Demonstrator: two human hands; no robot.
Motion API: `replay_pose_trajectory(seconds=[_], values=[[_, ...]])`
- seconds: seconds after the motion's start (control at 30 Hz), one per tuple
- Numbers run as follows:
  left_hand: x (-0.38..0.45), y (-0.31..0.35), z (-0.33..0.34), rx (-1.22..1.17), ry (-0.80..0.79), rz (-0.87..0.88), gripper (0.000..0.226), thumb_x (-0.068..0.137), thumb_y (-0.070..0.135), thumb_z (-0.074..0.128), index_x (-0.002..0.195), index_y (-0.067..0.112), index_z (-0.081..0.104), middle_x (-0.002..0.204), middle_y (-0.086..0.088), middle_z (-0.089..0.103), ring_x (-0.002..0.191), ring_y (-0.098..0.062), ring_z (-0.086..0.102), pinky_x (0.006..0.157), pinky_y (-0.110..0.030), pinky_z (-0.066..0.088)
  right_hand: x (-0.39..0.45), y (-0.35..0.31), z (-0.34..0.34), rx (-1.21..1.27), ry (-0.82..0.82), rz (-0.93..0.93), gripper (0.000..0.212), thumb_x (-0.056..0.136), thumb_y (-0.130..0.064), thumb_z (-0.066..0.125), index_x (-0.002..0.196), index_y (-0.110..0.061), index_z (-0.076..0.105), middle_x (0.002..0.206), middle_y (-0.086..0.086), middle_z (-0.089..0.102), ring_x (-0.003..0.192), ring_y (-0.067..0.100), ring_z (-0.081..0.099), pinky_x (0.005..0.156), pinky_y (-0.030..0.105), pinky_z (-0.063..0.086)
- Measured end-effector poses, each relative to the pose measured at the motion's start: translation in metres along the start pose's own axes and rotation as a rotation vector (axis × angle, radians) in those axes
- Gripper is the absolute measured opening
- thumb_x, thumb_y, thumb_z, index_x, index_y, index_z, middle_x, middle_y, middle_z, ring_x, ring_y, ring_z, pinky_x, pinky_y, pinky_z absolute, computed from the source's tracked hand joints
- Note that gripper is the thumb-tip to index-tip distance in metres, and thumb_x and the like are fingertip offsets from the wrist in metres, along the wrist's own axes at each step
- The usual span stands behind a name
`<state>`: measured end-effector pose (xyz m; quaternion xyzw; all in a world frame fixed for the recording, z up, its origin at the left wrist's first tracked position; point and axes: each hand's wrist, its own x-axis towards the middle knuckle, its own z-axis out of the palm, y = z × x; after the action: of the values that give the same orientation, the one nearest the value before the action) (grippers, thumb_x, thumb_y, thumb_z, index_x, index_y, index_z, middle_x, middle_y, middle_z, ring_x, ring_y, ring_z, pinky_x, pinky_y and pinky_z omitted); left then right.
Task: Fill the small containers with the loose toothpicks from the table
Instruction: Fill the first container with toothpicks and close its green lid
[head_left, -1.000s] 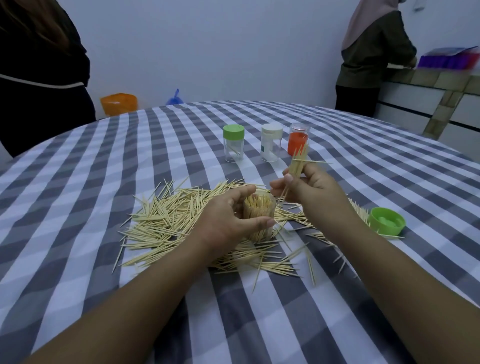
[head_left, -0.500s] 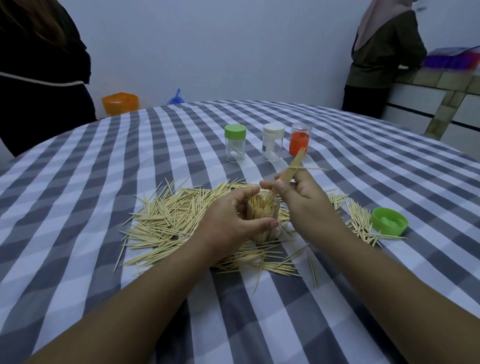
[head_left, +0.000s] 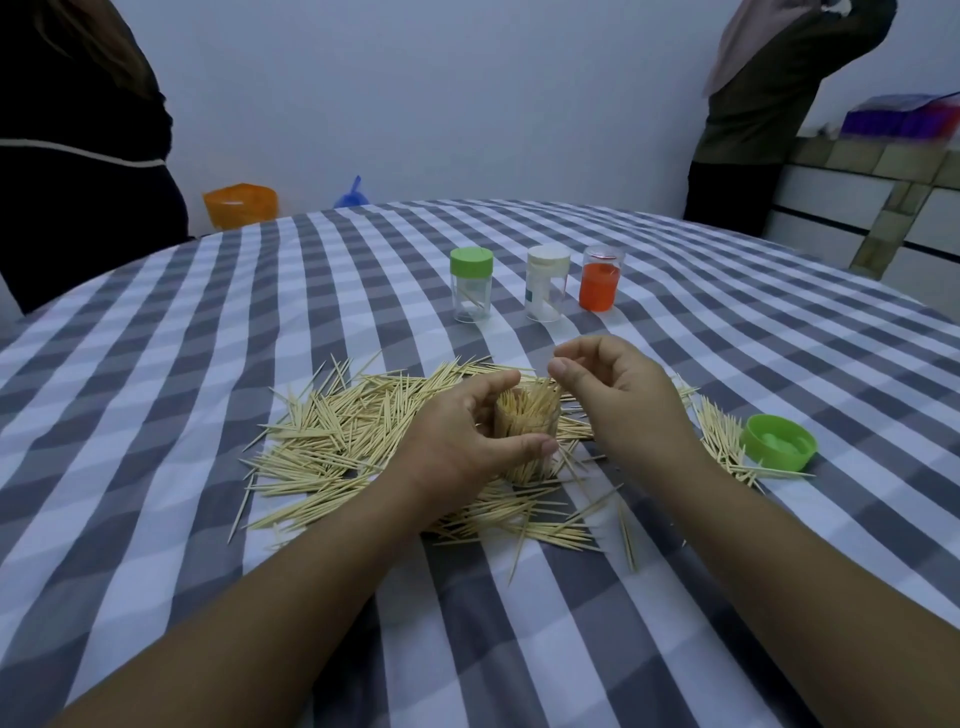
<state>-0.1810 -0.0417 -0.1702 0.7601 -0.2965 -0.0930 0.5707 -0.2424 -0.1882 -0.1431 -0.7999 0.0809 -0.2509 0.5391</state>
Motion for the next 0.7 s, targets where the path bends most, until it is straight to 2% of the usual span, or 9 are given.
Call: replay_pose_trajectory(seconds=[0.13, 0.27, 0.37, 0.43, 0.5, 0.57, 0.63, 0.7], values=[[0.0006, -0.0011, -0.0008, 0.007, -0.003, -0.008, 0.081, 0.060, 0.027, 0.087, 0.133, 0.018, 0.053, 0.112, -0.003, 0.068, 0.104, -0.011, 0.065, 0.097, -0.031, 0.050, -0.0013, 0.0018, 0.0005, -0.043, -0.013, -0.022, 0.011, 0.088, -0.028, 0.064, 0.081, -0.037, 0.066, 0.082, -0.018, 0.067, 0.085, -0.003, 0.062, 0.077, 0.020, 0.047], [0.0009, -0.0021, -0.0017, 0.001, -0.008, 0.010, 0.079, 0.060, 0.025, 0.087, 0.131, 0.015, 0.055, 0.113, -0.001, 0.068, 0.100, -0.012, 0.067, 0.094, -0.035, 0.053, -0.0031, 0.0001, 0.0033, -0.061, -0.106, -0.046, 0.010, 0.087, -0.021, 0.066, 0.089, -0.024, 0.076, 0.092, -0.010, 0.071, 0.090, 0.003, 0.065, 0.083, 0.024, 0.051], [0.0004, -0.0008, -0.0010, -0.010, -0.009, 0.017, 0.087, 0.054, 0.035, 0.083, 0.133, 0.015, 0.053, 0.115, -0.001, 0.067, 0.102, -0.011, 0.067, 0.093, -0.032, 0.053, -0.0008, 0.0006, 0.0015, -0.108, -0.083, -0.020, 0.012, 0.085, -0.021, 0.068, 0.095, -0.020, 0.075, 0.095, -0.014, 0.066, 0.093, 0.000, 0.060, 0.083, 0.018, 0.047], [0.0007, -0.0012, -0.0008, -0.013, -0.011, 0.012, 0.091, 0.051, 0.039, 0.082, 0.133, 0.017, 0.052, 0.113, -0.003, 0.068, 0.103, -0.013, 0.067, 0.093, -0.033, 0.053, 0.0004, 0.0016, -0.0005, -0.120, -0.057, 0.014, 0.011, 0.084, -0.024, 0.069, 0.094, -0.023, 0.074, 0.094, -0.013, 0.066, 0.091, 0.001, 0.060, 0.081, 0.023, 0.048], [0.0006, -0.0018, -0.0013, -0.008, -0.010, 0.009, 0.090, 0.051, 0.041, 0.083, 0.133, 0.018, 0.053, 0.109, -0.005, 0.070, 0.102, -0.015, 0.067, 0.093, -0.035, 0.053, -0.0009, 0.0004, -0.0006, -0.105, -0.065, 0.023, 0.009, 0.086, -0.027, 0.067, 0.090, -0.021, 0.073, 0.093, -0.006, 0.070, 0.091, 0.008, 0.063, 0.082, 0.031, 0.050], [0.0007, -0.0026, -0.0020, 0.014, -0.008, 0.010, 0.083, 0.055, 0.036, 0.086, 0.130, 0.019, 0.055, 0.107, -0.003, 0.070, 0.100, -0.015, 0.068, 0.091, -0.034, 0.053, -0.0040, -0.0029, 0.0014, -0.072, -0.109, -0.012, 0.017, 0.089, -0.030, 0.062, 0.087, -0.017, 0.074, 0.092, 0.001, 0.071, 0.089, 0.013, 0.064, 0.084, 0.036, 0.051], [0.0008, -0.0035, -0.0021, 0.009, -0.002, 0.014, 0.074, 0.060, 0.025, 0.089, 0.127, 0.018, 0.058, 0.108, -0.001, 0.070, 0.099, -0.012, 0.068, 0.092, -0.034, 0.054, -0.0057, -0.0050, 0.0038, -0.084, -0.145, -0.046, 0.016, 0.088, -0.029, 0.063, 0.083, -0.018, 0.075, 0.093, -0.003, 0.069, 0.091, 0.011, 0.063, 0.086, 0.037, 0.051], [0.0017, -0.0035, -0.0019, 0.011, 0.012, 0.011, 0.077, 0.060, 0.024, 0.088, 0.129, 0.018, 0.056, 0.115, 0.002, 0.068, 0.104, -0.008, 0.065, 0.095, -0.033, 0.052, -0.0034, -0.0024, 0.0037, -0.151, -0.131, -0.058, 0.009, 0.085, -0.027, 0.068, 0.084, -0.022, 0.076, 0.105, -0.009, 0.065, 0.100, 0.007, 0.059, 0.090, 0.034, 0.047]])
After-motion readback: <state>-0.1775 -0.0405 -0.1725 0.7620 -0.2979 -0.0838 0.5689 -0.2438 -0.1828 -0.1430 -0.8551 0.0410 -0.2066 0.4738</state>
